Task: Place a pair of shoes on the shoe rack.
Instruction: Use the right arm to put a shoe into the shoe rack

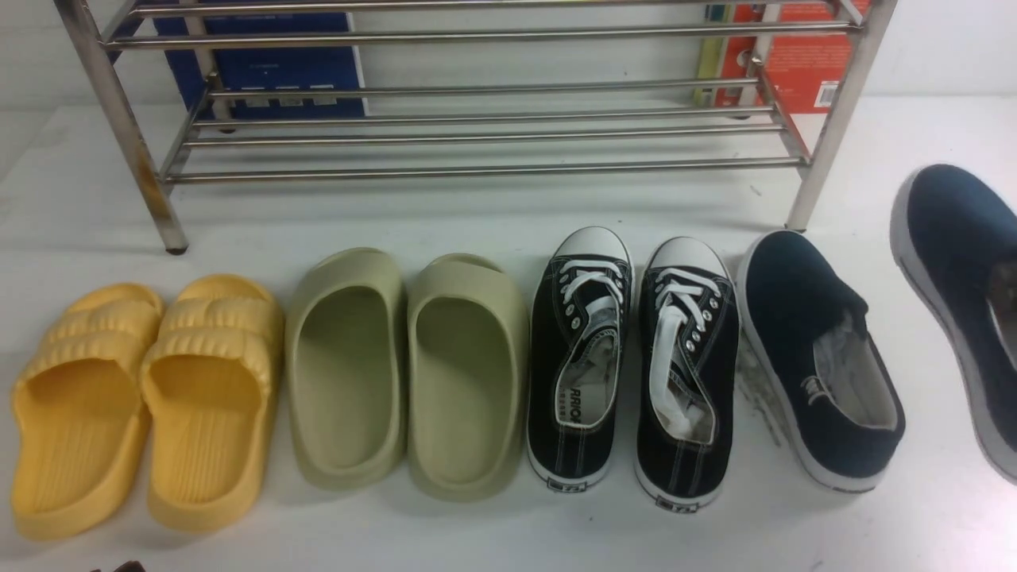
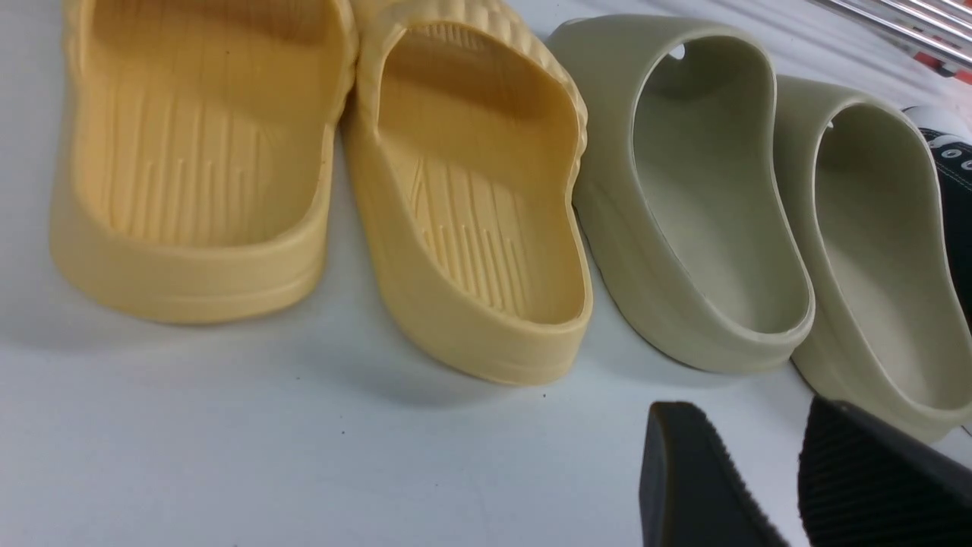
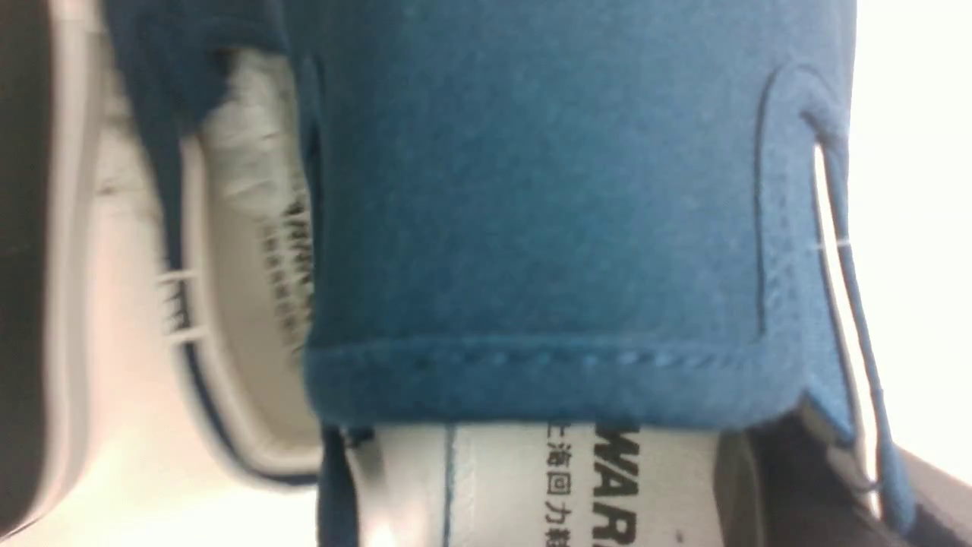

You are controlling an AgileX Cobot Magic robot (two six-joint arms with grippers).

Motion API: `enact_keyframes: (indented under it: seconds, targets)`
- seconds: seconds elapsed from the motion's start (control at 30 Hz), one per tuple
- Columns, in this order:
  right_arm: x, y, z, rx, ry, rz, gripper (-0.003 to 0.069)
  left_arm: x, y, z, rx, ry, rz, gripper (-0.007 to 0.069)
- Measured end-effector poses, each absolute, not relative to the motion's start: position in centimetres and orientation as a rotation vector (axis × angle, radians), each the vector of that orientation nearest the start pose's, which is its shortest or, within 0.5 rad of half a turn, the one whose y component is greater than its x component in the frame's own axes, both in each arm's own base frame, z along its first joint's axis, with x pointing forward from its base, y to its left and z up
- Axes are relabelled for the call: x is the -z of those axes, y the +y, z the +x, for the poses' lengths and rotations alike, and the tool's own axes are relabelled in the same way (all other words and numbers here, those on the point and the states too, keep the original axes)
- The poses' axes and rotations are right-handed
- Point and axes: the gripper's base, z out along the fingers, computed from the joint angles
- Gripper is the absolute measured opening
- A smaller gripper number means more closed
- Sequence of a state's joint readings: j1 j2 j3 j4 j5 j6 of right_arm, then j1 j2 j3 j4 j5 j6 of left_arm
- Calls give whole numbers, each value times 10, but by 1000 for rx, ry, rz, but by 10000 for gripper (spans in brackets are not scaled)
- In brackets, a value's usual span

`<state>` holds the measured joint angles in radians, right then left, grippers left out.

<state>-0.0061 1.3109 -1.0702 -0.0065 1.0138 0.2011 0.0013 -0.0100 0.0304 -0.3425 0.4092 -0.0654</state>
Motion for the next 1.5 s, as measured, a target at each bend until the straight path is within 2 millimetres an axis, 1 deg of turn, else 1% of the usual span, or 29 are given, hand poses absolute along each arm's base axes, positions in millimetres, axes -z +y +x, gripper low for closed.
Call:
enact_keyframes:
  seconds: [0.03, 0.1, 0.13, 0.17, 0.23, 0.27, 0.3, 0.37, 0.4, 0.43, 0.47, 0.5, 0.53, 0.57, 0.63, 0.67, 0.7, 0.73, 0.77, 0.83, 0.87, 0.9, 0.93, 1.03, 1.27, 1.3, 1.33, 1.37, 1.5]
  targets:
    - [-307, -1, 251, -55, 2723, 278, 40, -169, -12, 52, 385, 1888, -272, 239]
    - [-317, 11, 239, -96, 2708, 228, 40, -169, -12, 52, 385, 1888, -272, 239]
    - [-318, 11, 238, -96, 2707, 228, 40, -169, -12, 52, 385, 1888, -272, 239]
    - [-321, 22, 233, -128, 2703, 169, 40, -169, -12, 52, 385, 1888, -272, 239]
    - [-323, 39, 230, -175, 2701, 88, 40, -169, -12, 52, 385, 1888, -272, 239]
    - [-323, 53, 229, -214, 2698, 22, 39, -169, -12, 52, 385, 1888, -272, 239]
    - [-323, 55, 229, -220, 2696, 13, 39, -169, -12, 52, 385, 1888, -272, 239]
    - [-318, 78, 232, -298, 2682, -67, 39, -169, -12, 52, 385, 1888, -272, 239]
    - [-318, 81, 233, -305, 2680, -78, 39, -169, -12, 52, 385, 1888, -272, 239]
    - [-314, 91, 241, -345, 2676, -92, 39, -169, -12, 52, 385, 1888, -272, 239]
    - [-311, 96, 247, -364, 2676, -90, 39, -169, -12, 52, 385, 1888, -272, 239]
    - [-308, 100, 255, -370, 2677, -89, 39, -169, -12, 52, 385, 1888, -272, 239]
    - [-306, 100, 257, -371, 2681, -88, 39, -169, -12, 52, 385, 1888, -272, 239]
    - [-304, 103, 266, -370, 2682, -88, 39, -169, -12, 52, 385, 1888, -272, 239]
    - [-299, 111, 292, -363, 2673, -94, 39, -169, -12, 52, 385, 1888, -272, 239]
    - [-299, 111, 294, -362, 2675, -92, 39, -169, -12, 52, 385, 1888, -272, 239]
    - [-296, 114, 311, -359, 2670, -87, 39, -169, -12, 52, 385, 1888, -272, 239]
    - [-292, 116, 322, -355, 2672, -84, 39, -169, -12, 52, 385, 1888, -272, 239]
    - [-293, 116, 329, -355, 2662, -80, 39, -169, -12, 52, 385, 1888, -272, 239]
    - [-292, 117, 351, -351, 2650, -64, 39, -169, -12, 52, 385, 1888, -272, 239]
    - [-291, 117, 359, -350, 2646, -59, 39, -169, -12, 52, 385, 1888, -272, 239]
    - [-289, 117, 362, -348, 2650, -60, 39, -169, -12, 52, 385, 1888, -272, 239]
    - [-291, 115, 376, -349, 2630, -50, 39, -169, -12, 52, 385, 1888, -272, 239]
    - [-289, 112, 402, -364, 2604, -22, 39, -169, -12, 52, 385, 1888, -272, 239]
    - [-280, 118, 444, -397, 2556, -9, 39, -169, -12, 52, 385, 1888, -272, 239]
    - [-275, 120, 451, -410, 2552, -5, 39, -169, -12, 52, 385, 1888, -272, 239]
    - [-273, 122, 457, -423, 2547, -1, 39, -169, -12, 52, 385, 1888, -272, 239]
    - [-275, 122, 457, -426, 2542, 0, 39, -169, -12, 52, 385, 1888, -272, 239]
    - [-265, 125, 482, -485, 2501, 40, 39, -169, -12, 52, 385, 1888, -272, 239]
